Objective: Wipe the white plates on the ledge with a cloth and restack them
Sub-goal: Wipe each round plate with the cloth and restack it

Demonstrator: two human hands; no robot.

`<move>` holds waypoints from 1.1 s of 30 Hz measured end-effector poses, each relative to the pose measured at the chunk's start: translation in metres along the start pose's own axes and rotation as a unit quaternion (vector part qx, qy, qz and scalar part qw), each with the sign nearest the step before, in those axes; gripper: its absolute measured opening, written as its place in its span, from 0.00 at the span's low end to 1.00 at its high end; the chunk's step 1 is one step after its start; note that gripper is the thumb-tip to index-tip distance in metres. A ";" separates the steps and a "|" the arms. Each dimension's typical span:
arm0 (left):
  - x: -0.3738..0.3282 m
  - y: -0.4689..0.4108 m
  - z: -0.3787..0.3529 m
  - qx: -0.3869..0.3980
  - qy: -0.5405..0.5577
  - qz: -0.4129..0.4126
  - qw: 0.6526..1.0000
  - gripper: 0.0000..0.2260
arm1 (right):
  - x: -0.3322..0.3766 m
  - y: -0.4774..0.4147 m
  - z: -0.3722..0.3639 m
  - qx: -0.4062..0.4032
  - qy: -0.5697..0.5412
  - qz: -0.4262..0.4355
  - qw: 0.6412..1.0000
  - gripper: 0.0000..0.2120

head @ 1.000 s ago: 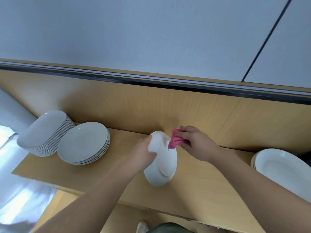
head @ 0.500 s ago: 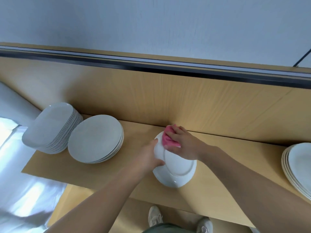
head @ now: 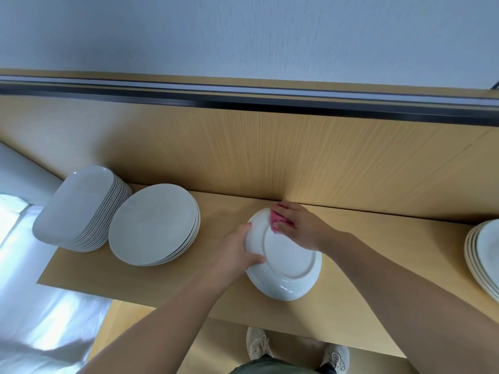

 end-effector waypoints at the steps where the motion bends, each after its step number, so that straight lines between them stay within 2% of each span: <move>1: 0.002 -0.001 0.000 0.001 0.008 0.003 1.000 0.36 | -0.005 0.001 -0.002 -0.001 -0.002 -0.010 1.000 0.24; 13: 0.019 -0.003 -0.001 -0.010 0.045 0.035 0.998 0.37 | -0.049 0.046 -0.028 -0.078 -0.092 -0.108 0.987 0.29; 17: 0.021 -0.003 -0.002 0.013 0.027 0.037 0.999 0.40 | -0.052 0.061 -0.039 -0.094 -0.114 -0.133 0.980 0.29; 20: 0.020 -0.004 -0.006 0.041 0.015 0.028 0.999 0.43 | -0.048 0.060 -0.037 -0.077 -0.095 -0.115 0.986 0.27; 23: 0.013 -0.003 -0.014 0.065 -0.004 0.006 0.998 0.45 | -0.038 0.048 -0.025 -0.053 -0.068 -0.066 0.994 0.17; 26: 0.021 -0.001 -0.017 0.068 0.062 0.043 0.995 0.46 | -0.034 0.033 -0.014 -0.031 -0.057 -0.038 0.997 0.10; 33: 0.027 -0.005 -0.021 0.077 0.131 0.065 0.986 0.51 | -0.014 0.003 -0.009 0.041 0.033 0.010 0.999 0.05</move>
Point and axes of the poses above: each hand's wrist, its own y-axis away from the middle knuckle, its own z-axis out of the back of the hand, x = y × z, the point moved 8 cm from there along -y, towards the middle knuckle, and after that the axes turned 8 degrees about y, right-handed, at the moved point
